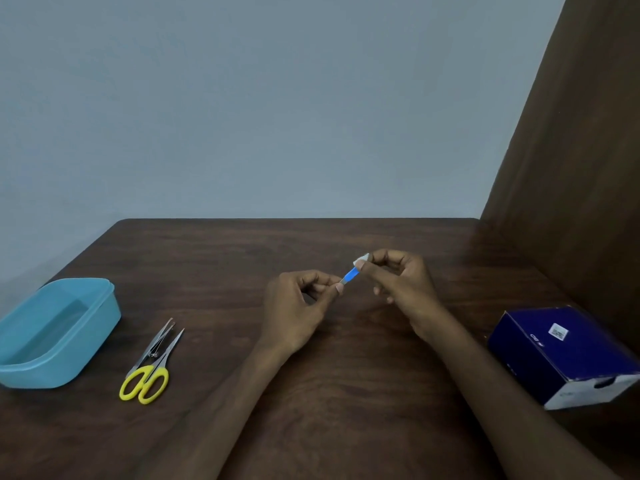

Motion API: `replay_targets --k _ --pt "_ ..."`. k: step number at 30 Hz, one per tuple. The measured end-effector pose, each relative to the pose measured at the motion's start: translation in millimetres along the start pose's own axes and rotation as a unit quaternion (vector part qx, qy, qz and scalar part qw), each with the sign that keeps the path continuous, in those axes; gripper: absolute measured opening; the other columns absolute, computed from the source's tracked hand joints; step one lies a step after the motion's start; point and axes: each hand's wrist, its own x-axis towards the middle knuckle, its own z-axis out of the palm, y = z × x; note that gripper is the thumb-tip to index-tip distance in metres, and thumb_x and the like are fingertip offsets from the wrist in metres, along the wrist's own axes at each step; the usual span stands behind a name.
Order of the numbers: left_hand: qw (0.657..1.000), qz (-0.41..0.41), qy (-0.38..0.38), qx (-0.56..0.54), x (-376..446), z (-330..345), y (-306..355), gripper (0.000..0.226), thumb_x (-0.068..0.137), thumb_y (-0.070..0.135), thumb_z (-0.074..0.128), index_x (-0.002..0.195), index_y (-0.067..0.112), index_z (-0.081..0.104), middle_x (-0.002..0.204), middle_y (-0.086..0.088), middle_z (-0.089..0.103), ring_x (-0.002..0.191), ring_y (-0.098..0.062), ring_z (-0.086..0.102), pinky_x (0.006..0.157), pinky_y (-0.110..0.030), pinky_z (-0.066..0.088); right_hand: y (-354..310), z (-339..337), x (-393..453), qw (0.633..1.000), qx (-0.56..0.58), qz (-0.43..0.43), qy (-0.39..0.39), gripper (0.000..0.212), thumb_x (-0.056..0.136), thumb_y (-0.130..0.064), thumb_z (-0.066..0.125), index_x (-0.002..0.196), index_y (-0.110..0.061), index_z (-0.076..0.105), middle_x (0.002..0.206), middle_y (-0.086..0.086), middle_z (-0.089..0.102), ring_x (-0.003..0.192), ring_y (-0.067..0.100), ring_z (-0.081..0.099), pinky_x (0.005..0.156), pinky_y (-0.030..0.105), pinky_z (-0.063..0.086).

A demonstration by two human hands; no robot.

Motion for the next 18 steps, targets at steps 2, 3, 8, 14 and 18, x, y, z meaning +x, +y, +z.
replay_targets --k 2,3,8,14,18 --pt "0.999 0.006 -0.003 0.051 -1.5 0.3 1.0 0.006 0.091 0.031 0.085 0.091 0.037 0.085 0.079 0.026 0.077 0.074 0.006 0.071 0.065 -0.014 0.052 1.5 -12.5 1.6 0.993 -0.095 -0.065 -0.023 0.005 0.09 -0.02 0.085 0.087 -0.022 0.082 0.09 -0.007 0.081 0.057 0.021 0.057 0.054 0.028 0.045" --pt "0.997 0.01 -0.005 0.08 -1.9 -0.2 1.7 0.005 0.091 0.035 0.084 0.092 0.04 0.083 0.08 0.028 0.076 0.078 0.007 0.071 0.067 -0.019 0.055 3.1 -18.3 2.4 0.985 -0.137 -0.099 -0.04 0.008 0.09 -0.02 0.086 0.085 -0.025 0.081 0.088 -0.007 0.08 0.056 0.026 0.055 0.055 0.032 0.043" --pt "0.961 0.088 -0.003 0.261 -6.3 -2.0 9.5 0.01 0.093 0.043 0.077 0.102 0.041 0.08 0.088 0.017 0.071 0.096 -0.012 0.066 0.067 -0.03 0.053 8.5 -29.6 5.3 0.934 -0.265 -0.222 -0.086 0.01 0.086 -0.024 0.088 0.087 -0.03 0.081 0.097 -0.012 0.073 0.051 0.013 0.059 0.052 0.03 0.047" --pt "0.95 0.107 0.004 0.292 -8.4 -1.4 9.6 0.011 0.095 0.043 0.075 0.105 0.039 0.078 0.089 0.013 0.068 0.101 -0.017 0.062 0.065 -0.028 0.039 12.3 -18.6 4.0 0.873 -0.385 -0.279 -0.11 0.014 0.089 -0.049 0.077 0.093 -0.036 0.079 0.099 -0.02 0.064 0.065 0.0 0.056 0.058 0.035 0.054" --pt "0.963 0.093 0.028 0.251 -4.3 -1.0 6.0 0.009 0.093 0.045 0.077 0.1 0.041 0.08 0.09 0.017 0.075 0.095 -0.01 0.065 0.064 -0.025 0.039 14.5 -24.4 6.8 0.928 -0.28 -0.237 -0.064 0.012 0.085 -0.042 0.088 0.095 -0.035 0.084 0.098 -0.015 0.069 0.052 0.011 0.051 0.051 0.037 0.047"
